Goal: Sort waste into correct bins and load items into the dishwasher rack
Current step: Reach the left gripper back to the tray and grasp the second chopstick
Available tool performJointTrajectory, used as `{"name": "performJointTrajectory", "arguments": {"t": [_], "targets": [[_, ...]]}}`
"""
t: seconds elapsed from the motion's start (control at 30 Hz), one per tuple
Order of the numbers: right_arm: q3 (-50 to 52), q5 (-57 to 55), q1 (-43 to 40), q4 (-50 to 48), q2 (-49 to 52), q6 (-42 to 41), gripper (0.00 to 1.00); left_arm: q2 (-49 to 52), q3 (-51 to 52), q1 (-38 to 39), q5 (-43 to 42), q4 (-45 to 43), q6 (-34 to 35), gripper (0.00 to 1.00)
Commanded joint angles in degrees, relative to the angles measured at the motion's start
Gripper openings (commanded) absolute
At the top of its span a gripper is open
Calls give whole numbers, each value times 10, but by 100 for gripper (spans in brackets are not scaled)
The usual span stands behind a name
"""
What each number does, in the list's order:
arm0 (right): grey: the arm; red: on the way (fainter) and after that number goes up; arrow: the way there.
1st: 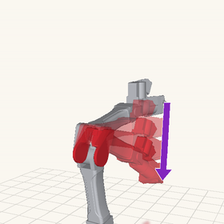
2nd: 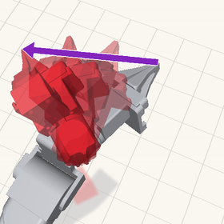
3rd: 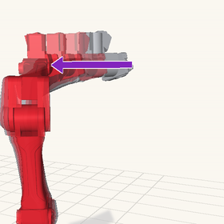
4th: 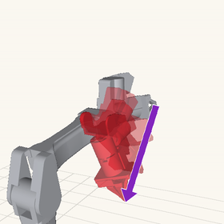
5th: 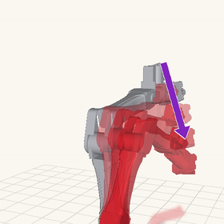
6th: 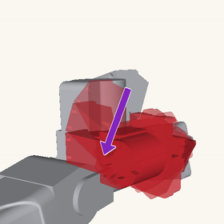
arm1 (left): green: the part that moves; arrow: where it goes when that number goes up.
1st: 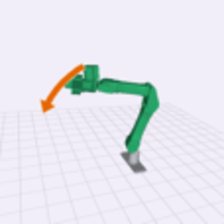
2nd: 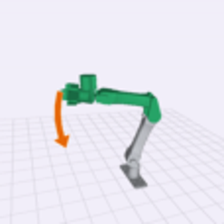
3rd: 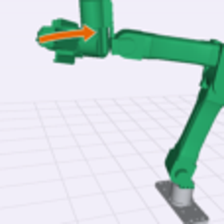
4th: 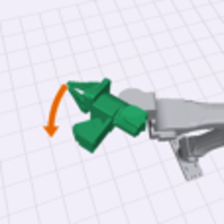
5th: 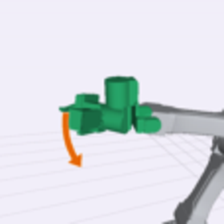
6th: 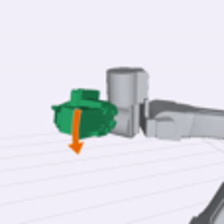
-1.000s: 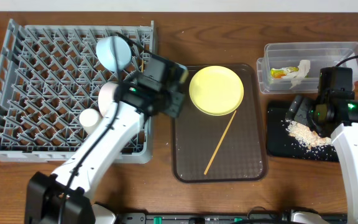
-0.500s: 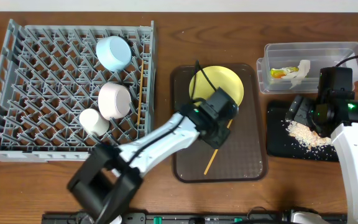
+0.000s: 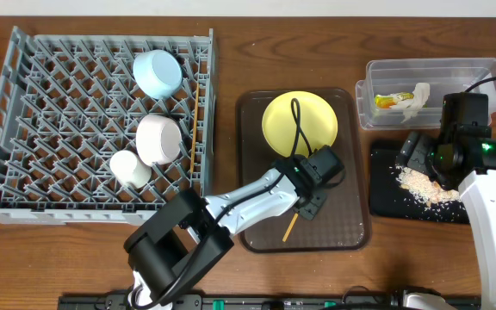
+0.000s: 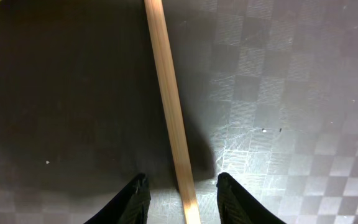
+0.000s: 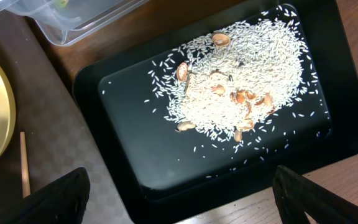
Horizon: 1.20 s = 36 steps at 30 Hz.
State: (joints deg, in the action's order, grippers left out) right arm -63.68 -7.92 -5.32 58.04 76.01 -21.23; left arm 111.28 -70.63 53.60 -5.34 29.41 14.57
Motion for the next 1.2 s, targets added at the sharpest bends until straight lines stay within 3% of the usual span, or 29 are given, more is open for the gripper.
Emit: {"name": "performJointTrajectory", "arguments": {"t": [0.0,0.07,0.23,0.5,0.9,1.17], "targets": [[-4,-2,-7,0,-4,7,92,18,-3,8,27,-2,8,39],[-4,-2,-7,1,-4,7,92,28,-3,11,27,-3,8,38],[-4,-2,-7,1,-4,7,92,39,-3,11,24,-4,19,22],[-4,-2,-7,1,-4,7,92,39,-5,11,24,-2,19,6],[-4,-2,-7,0,-4,7,93,-45,-33,2,31,61,-40,6],[-4,-2,-7,0,-4,7,92,-164,-45,-77,85,101,-60,6]]}}
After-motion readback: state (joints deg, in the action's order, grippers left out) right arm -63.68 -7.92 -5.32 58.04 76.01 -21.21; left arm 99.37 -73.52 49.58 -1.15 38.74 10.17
